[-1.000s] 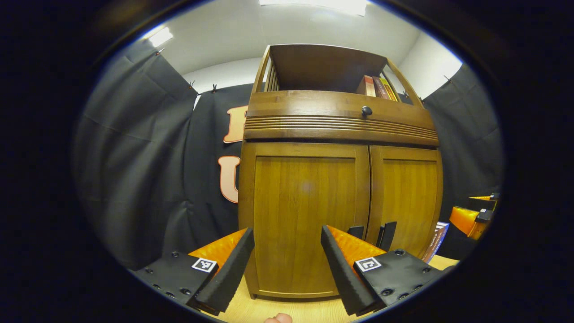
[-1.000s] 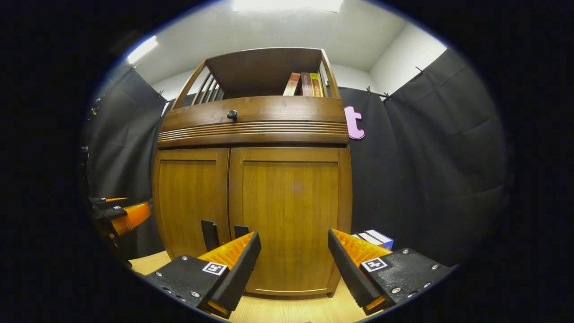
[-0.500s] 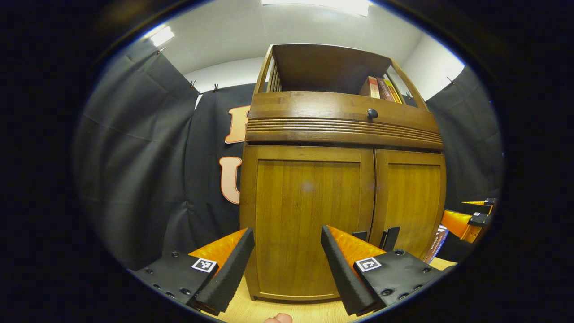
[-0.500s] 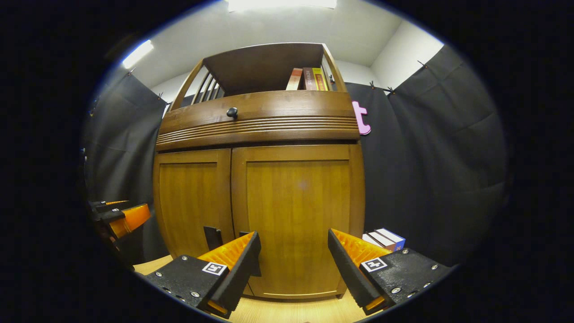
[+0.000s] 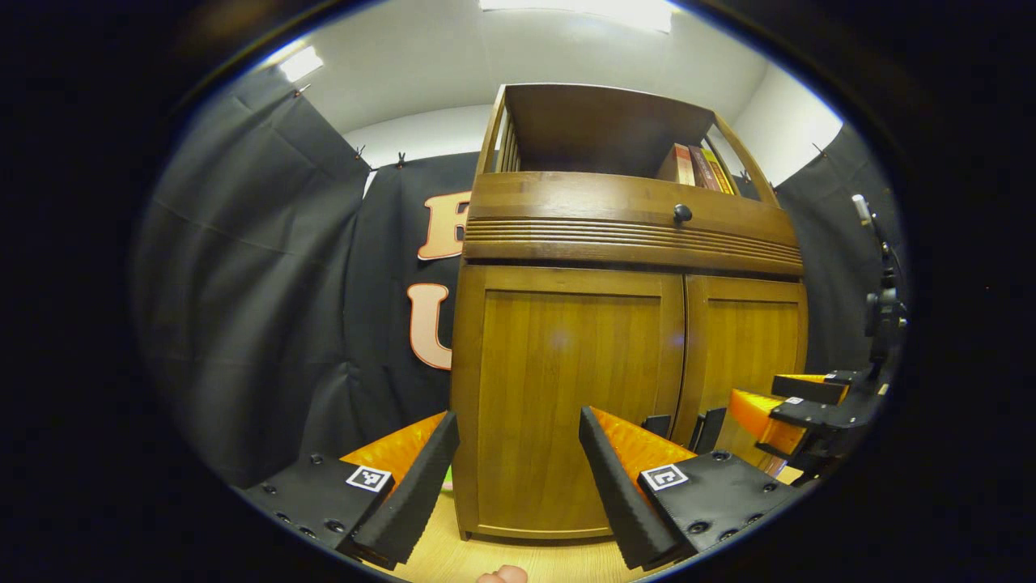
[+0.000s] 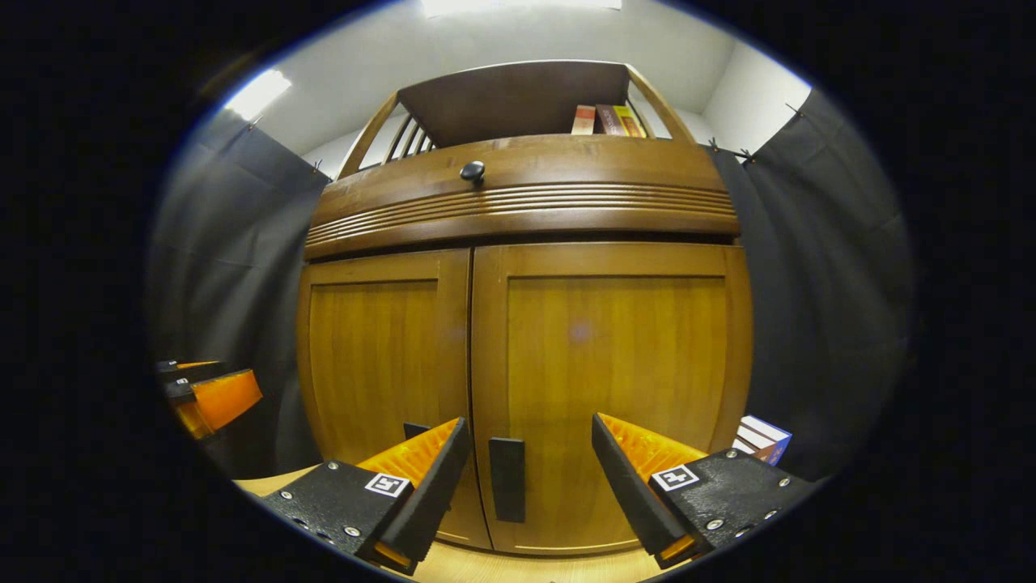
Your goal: Open the right door of the double-door shoe cabinet with the right hand, and open the left door with the left hand.
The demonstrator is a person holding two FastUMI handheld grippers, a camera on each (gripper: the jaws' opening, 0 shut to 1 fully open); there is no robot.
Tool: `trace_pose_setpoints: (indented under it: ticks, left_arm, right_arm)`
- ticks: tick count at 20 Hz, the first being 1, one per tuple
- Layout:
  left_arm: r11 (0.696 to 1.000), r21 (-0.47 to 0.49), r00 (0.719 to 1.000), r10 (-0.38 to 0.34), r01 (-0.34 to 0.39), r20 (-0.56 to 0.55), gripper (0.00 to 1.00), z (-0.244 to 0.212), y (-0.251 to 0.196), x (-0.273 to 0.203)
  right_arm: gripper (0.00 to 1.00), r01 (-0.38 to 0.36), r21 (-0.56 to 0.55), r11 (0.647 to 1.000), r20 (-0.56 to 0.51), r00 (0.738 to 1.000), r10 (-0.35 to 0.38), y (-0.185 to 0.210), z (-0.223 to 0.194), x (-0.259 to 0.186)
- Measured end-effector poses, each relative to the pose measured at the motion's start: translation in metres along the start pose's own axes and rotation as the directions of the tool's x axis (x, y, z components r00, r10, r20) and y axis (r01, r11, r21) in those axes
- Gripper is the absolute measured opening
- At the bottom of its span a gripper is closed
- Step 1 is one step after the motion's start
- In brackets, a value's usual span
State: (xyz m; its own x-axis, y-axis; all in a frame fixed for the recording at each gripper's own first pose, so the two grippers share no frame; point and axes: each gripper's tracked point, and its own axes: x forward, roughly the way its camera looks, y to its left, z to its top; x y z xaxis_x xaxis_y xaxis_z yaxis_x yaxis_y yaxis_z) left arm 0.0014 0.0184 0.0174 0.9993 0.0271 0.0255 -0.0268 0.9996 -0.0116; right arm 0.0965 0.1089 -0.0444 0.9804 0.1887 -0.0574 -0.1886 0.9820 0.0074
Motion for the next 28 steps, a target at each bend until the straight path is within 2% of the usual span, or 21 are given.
trace_pose_setpoints:
  ticks: [1, 2, 5, 7, 8, 10, 11, 12, 13, 14, 16, 18, 19, 20, 21, 22, 23, 27, 28]
  left_arm:
    - [1.0, 0.003, 1.0, 0.008, -0.008, 0.001, 0.98, 0.001, 0.004, -0.004]
    - [1.0, 0.009, 1.0, 0.018, -0.018, 0.004, 0.95, 0.002, 0.009, -0.007]
    - [0.999, 0.012, 0.999, 0.039, -0.039, -0.005, 0.99, 0.002, 0.021, -0.018]
    - [0.999, 0.01, 0.999, 0.046, -0.046, -0.009, 0.96, 0.0, 0.03, -0.024]
    - [0.999, 0.015, 0.999, 0.053, -0.053, -0.009, 0.98, 0.001, 0.034, -0.027]
    - [0.997, 0.029, 0.998, 0.069, -0.068, -0.007, 0.96, 0.002, 0.044, -0.034]
    - [0.997, 0.034, 0.997, 0.073, -0.073, -0.006, 0.94, 0.004, 0.047, -0.035]
    - [0.997, 0.036, 0.997, 0.075, -0.075, -0.006, 0.94, 0.005, 0.05, -0.037]
    - [0.996, 0.039, 0.997, 0.079, -0.079, -0.007, 0.94, 0.005, 0.054, -0.039]
    - [0.996, 0.042, 0.997, 0.082, -0.082, -0.007, 0.97, 0.005, 0.058, -0.042]
    - [0.995, 0.047, 0.996, 0.089, -0.089, -0.008, 0.99, 0.005, 0.064, -0.045]
    - [0.995, 0.046, 0.996, 0.09, -0.089, -0.011, 0.96, 0.006, 0.069, -0.049]
    - [0.995, 0.046, 0.996, 0.09, -0.09, -0.013, 0.96, 0.006, 0.072, -0.05]
    - [0.995, 0.049, 0.996, 0.091, -0.09, -0.014, 0.98, 0.006, 0.074, -0.051]
    - [0.995, 0.053, 0.996, 0.091, -0.09, -0.014, 0.98, 0.007, 0.076, -0.052]
    - [0.995, 0.056, 0.996, 0.088, -0.087, -0.014, 0.96, 0.009, 0.077, -0.054]
    - [0.995, 0.057, 0.996, 0.084, -0.084, -0.012, 0.98, 0.009, 0.078, -0.056]
    - [0.996, 0.057, 0.998, 0.07, -0.069, -0.009, 0.98, 0.014, 0.078, -0.065]
    - [0.996, 0.055, 0.998, 0.067, -0.066, -0.011, 0.98, 0.015, 0.077, -0.067]
  right_arm:
    - [0.93, 0.002, -0.005, 1.0, -0.008, 1.0, -0.002, 0.001, -0.005, 0.007]
    - [0.93, 0.002, -0.012, 1.0, -0.011, 1.0, -0.003, 0.001, -0.011, 0.014]
    - [0.94, 0.021, -0.065, 0.998, -0.037, 0.999, -0.023, 0.0, -0.036, 0.035]
    - [0.94, 0.041, -0.1, 0.994, -0.056, 0.997, -0.047, -0.003, -0.051, 0.045]
    - [1.0, 0.045, -0.106, 0.993, -0.066, 0.996, -0.052, -0.003, -0.06, 0.048]
    - [1.0, 0.056, -0.097, 0.994, -0.089, 0.994, -0.064, -0.004, -0.074, 0.054]
    - [0.94, 0.053, -0.09, 0.995, -0.097, 0.993, -0.061, -0.002, -0.079, 0.058]
    - [1.0, 0.058, -0.087, 0.994, -0.108, 0.992, -0.068, -0.001, -0.083, 0.062]
    - [0.92, 0.056, -0.084, 0.995, -0.123, 0.99, -0.066, 0.0, -0.084, 0.061]
    - [1.0, 0.062, -0.077, 0.995, -0.099, 0.993, -0.069, -0.001, -0.083, 0.063]
    - [0.9, 0.06, -0.067, 0.996, -0.081, 0.995, -0.065, 0.0, -0.084, 0.057]
    - [0.89, 0.06, -0.052, 0.997, -0.076, 0.995, -0.064, 0.0, -0.085, 0.056]
    - [0.99, 0.062, -0.042, 0.997, -0.083, 0.994, -0.065, -0.001, -0.087, 0.057]
    - [0.88, 0.063, -0.033, 0.997, -0.089, 0.994, -0.066, -0.002, -0.088, 0.057]
    - [0.86, 0.062, -0.019, 0.998, -0.094, 0.993, -0.064, -0.002, -0.088, 0.057]
    - [0.73, 0.06, -0.01, 0.998, -0.099, 0.993, -0.061, -0.001, -0.089, 0.058]
    - [0.8, 0.055, -0.005, 0.998, -0.105, 0.993, -0.055, 0.001, -0.09, 0.059]
    - [0.51, 0.023, 0.018, 1.0, -0.116, 0.993, -0.021, 0.012, -0.092, 0.061]
    - [0.39, 0.013, 0.009, 1.0, -0.121, 0.993, -0.012, 0.01, -0.096, 0.059]
